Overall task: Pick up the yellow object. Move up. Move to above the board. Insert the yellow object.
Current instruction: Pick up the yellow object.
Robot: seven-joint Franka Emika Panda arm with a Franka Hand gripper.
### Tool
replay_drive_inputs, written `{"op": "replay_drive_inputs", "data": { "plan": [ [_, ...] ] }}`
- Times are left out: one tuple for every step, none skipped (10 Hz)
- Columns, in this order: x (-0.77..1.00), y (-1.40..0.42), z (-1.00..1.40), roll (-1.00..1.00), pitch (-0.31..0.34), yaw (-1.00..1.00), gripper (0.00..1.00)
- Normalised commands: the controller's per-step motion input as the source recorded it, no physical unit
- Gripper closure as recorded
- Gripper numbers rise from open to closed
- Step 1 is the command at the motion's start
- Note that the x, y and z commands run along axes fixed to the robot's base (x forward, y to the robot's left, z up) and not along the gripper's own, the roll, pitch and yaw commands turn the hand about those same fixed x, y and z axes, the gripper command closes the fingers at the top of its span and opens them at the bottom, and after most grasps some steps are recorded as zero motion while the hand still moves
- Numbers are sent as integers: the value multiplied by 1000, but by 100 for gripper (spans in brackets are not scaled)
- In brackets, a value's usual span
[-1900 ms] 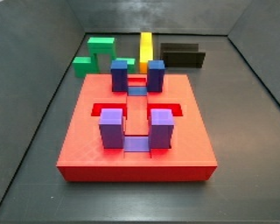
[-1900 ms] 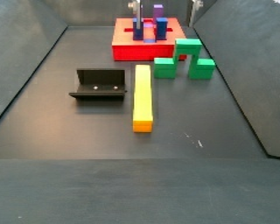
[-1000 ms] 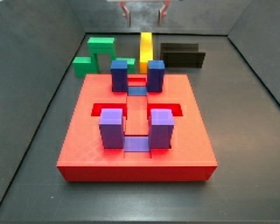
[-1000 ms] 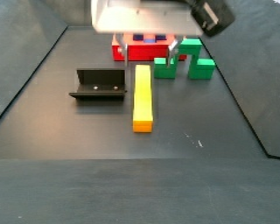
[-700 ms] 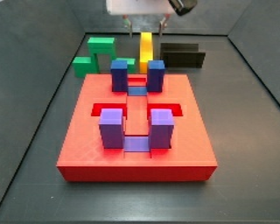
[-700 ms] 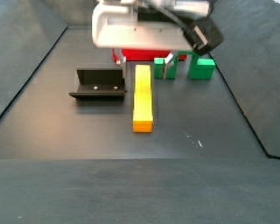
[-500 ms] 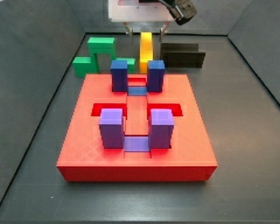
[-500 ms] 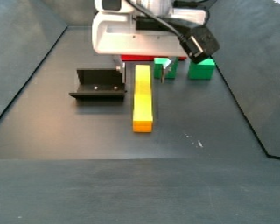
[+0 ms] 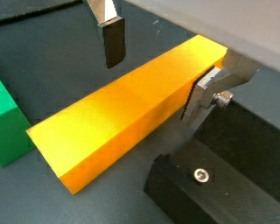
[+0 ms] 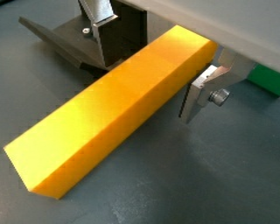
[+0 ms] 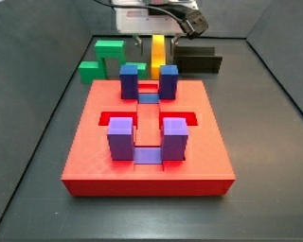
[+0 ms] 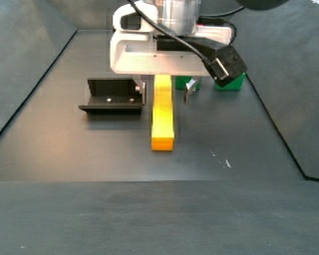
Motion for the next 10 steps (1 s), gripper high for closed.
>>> {"op": "replay_drive_inputs", "data": {
  "plan": [
    [0, 169, -34, -26, 0, -66, 0],
    [0, 137, -57, -33, 0, -66, 0],
    [0, 63, -189, -37, -19, -46, 0],
    [0, 43, -237, -54, -43, -23, 0],
    [-26, 37, -209, -79, -47, -17, 0],
    [-20, 34, -169, -86, -41, -11, 0],
    [-3, 43, -149, -61, -31, -3, 0],
    [0, 0, 0, 16, 0, 0, 0],
    [0, 0, 0, 0, 0, 0, 0],
    [0, 0, 0, 0, 0, 0, 100]
  ]
}}
